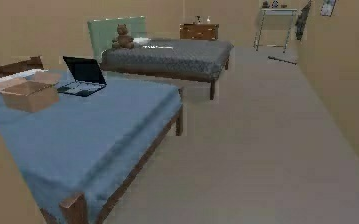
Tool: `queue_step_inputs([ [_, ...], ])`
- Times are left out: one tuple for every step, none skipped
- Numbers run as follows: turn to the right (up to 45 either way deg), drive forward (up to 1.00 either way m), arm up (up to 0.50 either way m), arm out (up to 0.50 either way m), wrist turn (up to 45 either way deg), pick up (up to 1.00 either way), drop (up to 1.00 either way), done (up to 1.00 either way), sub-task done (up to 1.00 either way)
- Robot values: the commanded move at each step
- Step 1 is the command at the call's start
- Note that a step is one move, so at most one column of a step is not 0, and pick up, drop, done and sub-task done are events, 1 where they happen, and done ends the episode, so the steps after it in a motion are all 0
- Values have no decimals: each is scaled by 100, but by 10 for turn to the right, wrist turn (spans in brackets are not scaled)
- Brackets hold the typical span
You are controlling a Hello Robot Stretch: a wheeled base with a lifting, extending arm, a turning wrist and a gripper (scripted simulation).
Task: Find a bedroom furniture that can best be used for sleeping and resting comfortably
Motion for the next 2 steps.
queue_step_inputs([
  [-330, 0, 0, 0, 0, 0, 0, 0, 0],
  [0, 0, 0, 0, 0, 0, 0, 100, 0],
])
